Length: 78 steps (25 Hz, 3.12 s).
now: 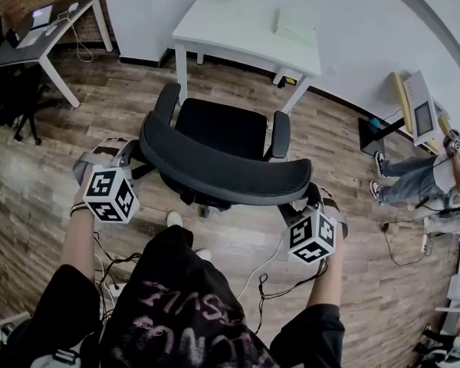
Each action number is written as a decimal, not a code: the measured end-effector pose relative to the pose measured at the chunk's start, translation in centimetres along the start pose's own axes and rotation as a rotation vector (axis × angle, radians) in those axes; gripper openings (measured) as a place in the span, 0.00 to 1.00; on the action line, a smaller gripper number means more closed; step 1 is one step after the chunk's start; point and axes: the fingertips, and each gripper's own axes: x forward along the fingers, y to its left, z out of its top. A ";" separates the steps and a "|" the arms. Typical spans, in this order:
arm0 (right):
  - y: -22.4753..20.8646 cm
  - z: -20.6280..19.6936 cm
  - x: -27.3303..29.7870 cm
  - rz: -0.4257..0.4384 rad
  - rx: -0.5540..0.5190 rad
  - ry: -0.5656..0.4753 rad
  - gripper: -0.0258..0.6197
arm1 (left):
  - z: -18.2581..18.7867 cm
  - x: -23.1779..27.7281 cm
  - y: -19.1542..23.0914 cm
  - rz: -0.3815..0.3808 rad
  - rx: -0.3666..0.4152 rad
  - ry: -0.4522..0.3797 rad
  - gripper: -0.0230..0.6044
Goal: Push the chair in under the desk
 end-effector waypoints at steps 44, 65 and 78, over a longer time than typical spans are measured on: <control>-16.8 2.6 14.2 -0.016 0.028 0.054 0.43 | -2.7 13.3 19.1 -0.011 0.019 -0.050 0.37; -23.2 2.2 18.4 0.014 0.040 0.061 0.43 | -2.1 18.1 25.2 0.001 0.019 -0.066 0.37; -29.5 -1.4 21.2 -0.031 -0.002 0.082 0.43 | 1.6 22.8 28.6 0.010 -0.011 -0.060 0.37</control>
